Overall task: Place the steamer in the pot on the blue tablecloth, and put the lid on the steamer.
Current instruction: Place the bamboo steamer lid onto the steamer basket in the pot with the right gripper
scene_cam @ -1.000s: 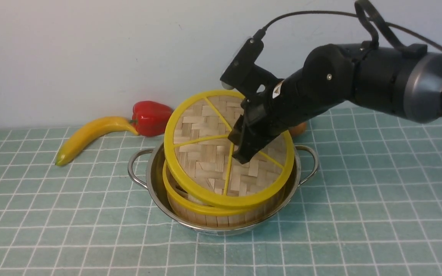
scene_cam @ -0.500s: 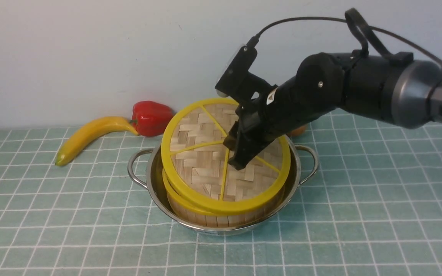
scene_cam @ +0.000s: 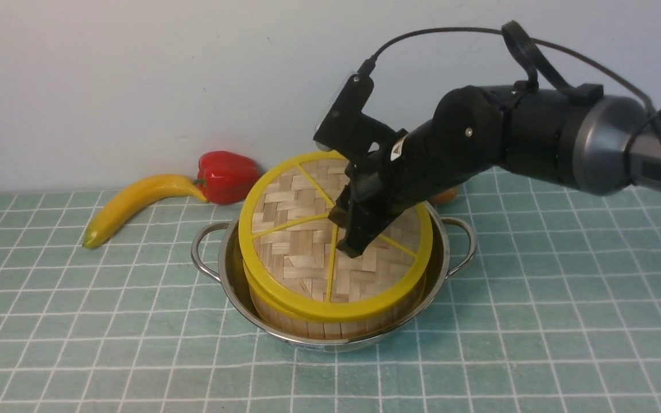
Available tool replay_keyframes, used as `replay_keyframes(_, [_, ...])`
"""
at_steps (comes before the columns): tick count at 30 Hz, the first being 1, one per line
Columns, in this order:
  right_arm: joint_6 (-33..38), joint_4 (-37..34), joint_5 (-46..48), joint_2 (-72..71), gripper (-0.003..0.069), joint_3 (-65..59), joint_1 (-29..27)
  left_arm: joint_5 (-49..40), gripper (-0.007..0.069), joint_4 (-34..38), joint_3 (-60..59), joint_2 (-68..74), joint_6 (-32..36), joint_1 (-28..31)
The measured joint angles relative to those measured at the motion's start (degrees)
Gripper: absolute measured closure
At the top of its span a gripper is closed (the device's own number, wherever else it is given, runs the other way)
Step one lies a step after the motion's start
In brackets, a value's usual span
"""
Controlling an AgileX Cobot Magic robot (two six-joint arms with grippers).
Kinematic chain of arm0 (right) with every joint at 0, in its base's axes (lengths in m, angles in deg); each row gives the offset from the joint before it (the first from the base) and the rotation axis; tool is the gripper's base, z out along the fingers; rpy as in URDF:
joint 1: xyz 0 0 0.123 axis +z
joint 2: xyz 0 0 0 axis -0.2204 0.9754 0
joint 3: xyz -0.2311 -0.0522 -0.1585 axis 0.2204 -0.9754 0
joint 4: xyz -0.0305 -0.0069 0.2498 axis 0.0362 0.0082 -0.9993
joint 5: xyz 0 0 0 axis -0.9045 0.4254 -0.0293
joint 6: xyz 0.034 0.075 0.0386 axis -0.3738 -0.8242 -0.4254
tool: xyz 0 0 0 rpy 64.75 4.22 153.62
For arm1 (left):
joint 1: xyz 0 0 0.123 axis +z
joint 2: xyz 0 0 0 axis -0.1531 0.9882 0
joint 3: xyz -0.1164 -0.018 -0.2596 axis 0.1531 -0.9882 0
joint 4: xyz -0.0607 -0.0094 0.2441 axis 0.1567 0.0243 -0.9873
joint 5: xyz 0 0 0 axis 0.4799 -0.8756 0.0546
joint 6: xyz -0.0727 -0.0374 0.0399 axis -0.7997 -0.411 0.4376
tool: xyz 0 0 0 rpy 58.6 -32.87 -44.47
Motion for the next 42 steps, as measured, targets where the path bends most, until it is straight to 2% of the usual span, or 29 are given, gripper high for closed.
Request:
replay_keyframes(16, [0.0,0.2,0.7,0.3,0.0513,1.4,0.0,0.0,0.0382,0.0,0.0,0.0,0.0,0.0])
replay_keyframes(42, [1.0,-0.6,-3.6,4.9,0.0515,1.6,0.0,0.0,0.0382,0.0,0.0,0.0,0.0,0.0])
